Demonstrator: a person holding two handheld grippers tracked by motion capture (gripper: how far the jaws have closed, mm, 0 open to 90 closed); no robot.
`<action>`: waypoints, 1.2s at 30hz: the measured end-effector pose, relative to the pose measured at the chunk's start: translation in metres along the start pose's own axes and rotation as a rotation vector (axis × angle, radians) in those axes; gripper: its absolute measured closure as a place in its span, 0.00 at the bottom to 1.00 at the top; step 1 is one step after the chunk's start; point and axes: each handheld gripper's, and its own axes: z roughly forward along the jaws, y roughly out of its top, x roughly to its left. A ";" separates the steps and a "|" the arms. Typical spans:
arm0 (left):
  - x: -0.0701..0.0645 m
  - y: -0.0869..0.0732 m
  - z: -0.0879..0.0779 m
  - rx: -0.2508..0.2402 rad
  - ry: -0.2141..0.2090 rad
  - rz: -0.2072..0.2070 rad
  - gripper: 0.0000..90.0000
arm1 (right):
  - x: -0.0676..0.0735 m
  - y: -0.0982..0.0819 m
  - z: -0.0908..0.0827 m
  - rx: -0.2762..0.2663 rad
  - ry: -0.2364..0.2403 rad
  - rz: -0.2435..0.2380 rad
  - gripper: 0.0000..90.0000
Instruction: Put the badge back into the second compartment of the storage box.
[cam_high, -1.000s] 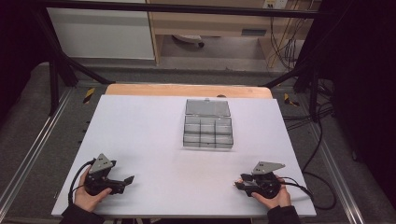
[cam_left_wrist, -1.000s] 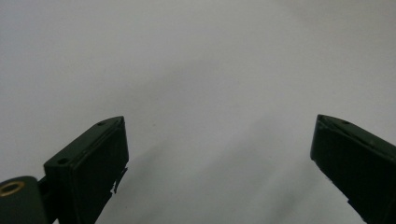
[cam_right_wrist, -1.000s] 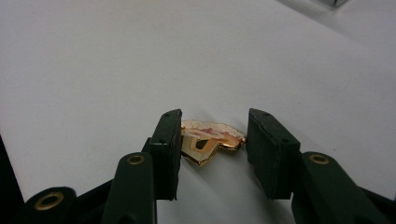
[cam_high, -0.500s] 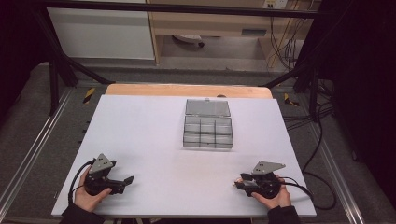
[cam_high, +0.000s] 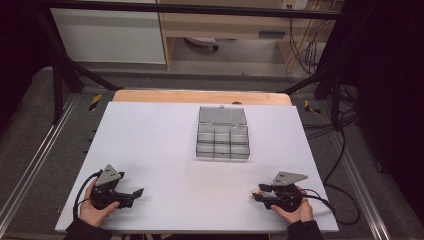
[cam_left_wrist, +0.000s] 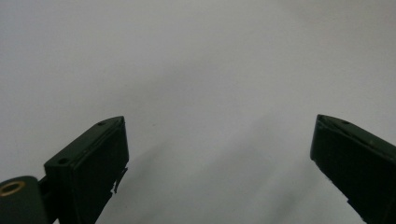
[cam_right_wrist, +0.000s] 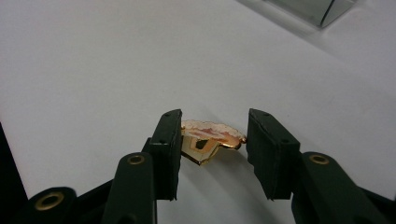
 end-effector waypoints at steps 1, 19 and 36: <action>0.000 0.000 0.000 0.000 0.000 0.000 0.05 | 0.000 0.000 -0.001 -0.004 -0.001 -0.002 0.63; 0.000 0.000 0.000 0.002 0.001 0.000 0.05 | -0.002 0.011 -0.007 -0.034 -0.017 -0.013 0.63; 0.000 0.000 0.000 0.003 0.001 -0.002 0.05 | -0.004 0.023 -0.009 -0.053 -0.038 -0.019 0.63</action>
